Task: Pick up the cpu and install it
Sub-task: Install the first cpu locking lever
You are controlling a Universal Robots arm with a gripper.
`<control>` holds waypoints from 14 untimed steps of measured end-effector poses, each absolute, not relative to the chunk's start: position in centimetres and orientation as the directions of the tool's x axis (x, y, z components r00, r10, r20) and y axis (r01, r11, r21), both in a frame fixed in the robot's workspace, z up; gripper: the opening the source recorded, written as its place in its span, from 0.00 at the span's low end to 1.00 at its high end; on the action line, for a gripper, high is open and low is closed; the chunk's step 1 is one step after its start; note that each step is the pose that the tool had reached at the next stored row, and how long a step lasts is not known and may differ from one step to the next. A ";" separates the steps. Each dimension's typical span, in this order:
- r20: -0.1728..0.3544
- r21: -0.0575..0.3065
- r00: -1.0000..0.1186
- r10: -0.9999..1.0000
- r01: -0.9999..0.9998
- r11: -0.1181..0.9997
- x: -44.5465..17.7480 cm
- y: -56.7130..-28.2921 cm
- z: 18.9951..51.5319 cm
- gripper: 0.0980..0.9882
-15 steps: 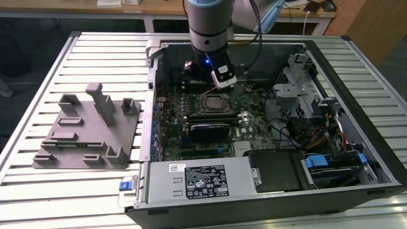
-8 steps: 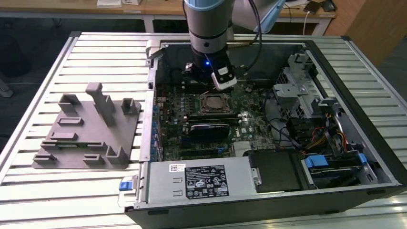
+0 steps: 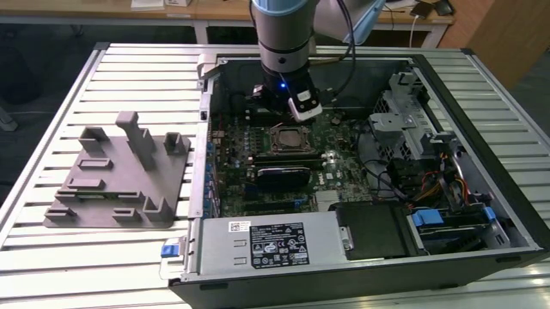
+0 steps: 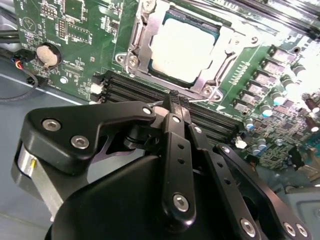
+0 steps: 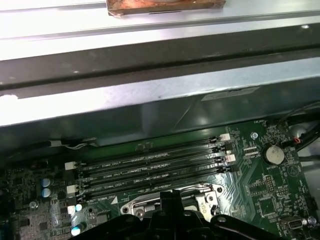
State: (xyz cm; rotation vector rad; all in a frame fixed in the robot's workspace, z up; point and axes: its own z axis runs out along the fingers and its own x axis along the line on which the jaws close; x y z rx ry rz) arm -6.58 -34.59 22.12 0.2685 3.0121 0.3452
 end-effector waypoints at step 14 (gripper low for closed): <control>-0.080 0.216 -0.976 0.204 0.183 0.959 -5.9 -33.8 21.6 0.01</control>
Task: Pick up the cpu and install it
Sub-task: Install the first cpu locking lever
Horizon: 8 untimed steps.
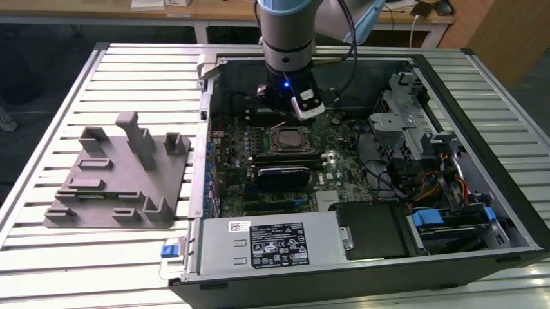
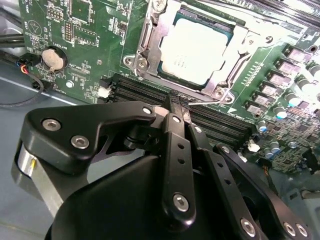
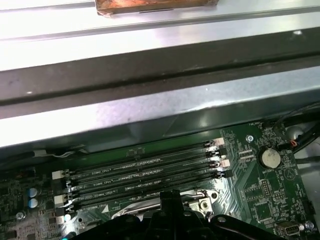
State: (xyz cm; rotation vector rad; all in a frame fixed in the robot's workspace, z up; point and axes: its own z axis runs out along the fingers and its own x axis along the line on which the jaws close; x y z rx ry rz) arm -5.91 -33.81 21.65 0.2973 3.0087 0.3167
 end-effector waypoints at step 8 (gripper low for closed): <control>-0.085 0.194 -0.970 0.226 0.206 0.959 -5.8 -33.4 21.4 0.01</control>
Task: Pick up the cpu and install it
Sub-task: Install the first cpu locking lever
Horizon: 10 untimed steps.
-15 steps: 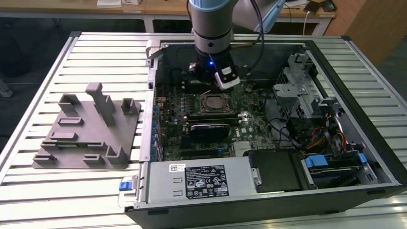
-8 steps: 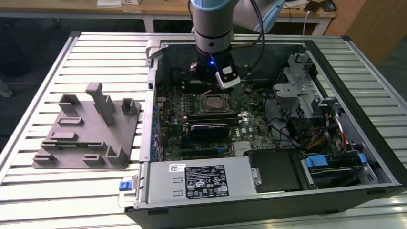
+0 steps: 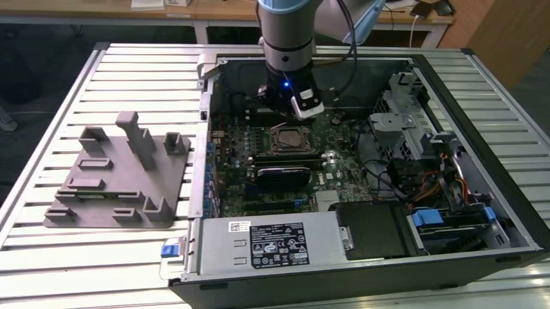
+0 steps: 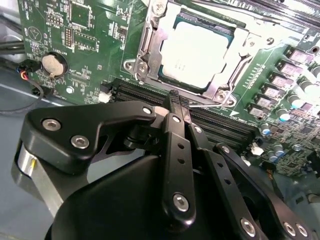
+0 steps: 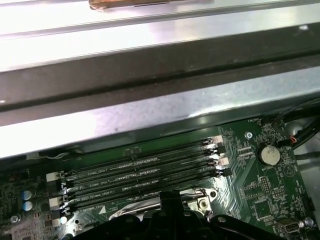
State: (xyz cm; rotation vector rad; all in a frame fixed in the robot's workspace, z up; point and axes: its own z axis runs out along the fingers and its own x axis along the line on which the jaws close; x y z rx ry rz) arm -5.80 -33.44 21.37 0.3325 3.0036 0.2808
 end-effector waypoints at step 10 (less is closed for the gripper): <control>-0.087 0.194 -0.953 0.291 0.270 0.943 -5.7 -33.3 20.9 0.01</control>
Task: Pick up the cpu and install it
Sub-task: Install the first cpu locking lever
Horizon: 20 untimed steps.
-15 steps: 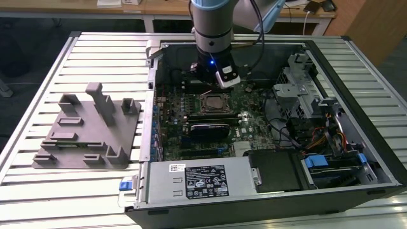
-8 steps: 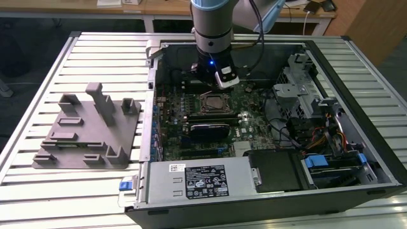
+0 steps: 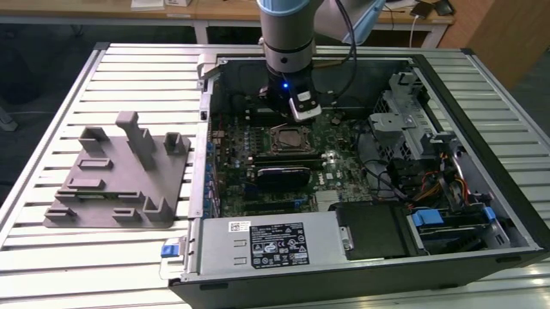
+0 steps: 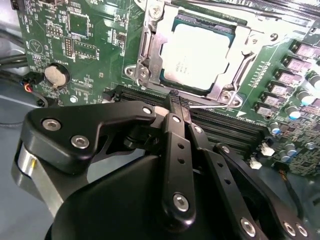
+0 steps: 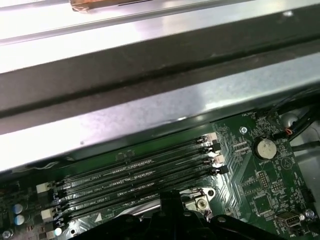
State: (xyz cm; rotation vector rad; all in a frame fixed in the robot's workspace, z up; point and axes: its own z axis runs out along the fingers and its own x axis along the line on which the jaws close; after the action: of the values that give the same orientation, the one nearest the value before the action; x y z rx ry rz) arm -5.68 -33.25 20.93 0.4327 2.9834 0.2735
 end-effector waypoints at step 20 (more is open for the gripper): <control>-0.128 0.210 -0.939 0.320 0.290 0.934 -6.2 -33.1 20.5 0.01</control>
State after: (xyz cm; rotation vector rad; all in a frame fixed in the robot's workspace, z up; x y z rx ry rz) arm -6.19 -33.06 20.51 0.4654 2.9306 0.2829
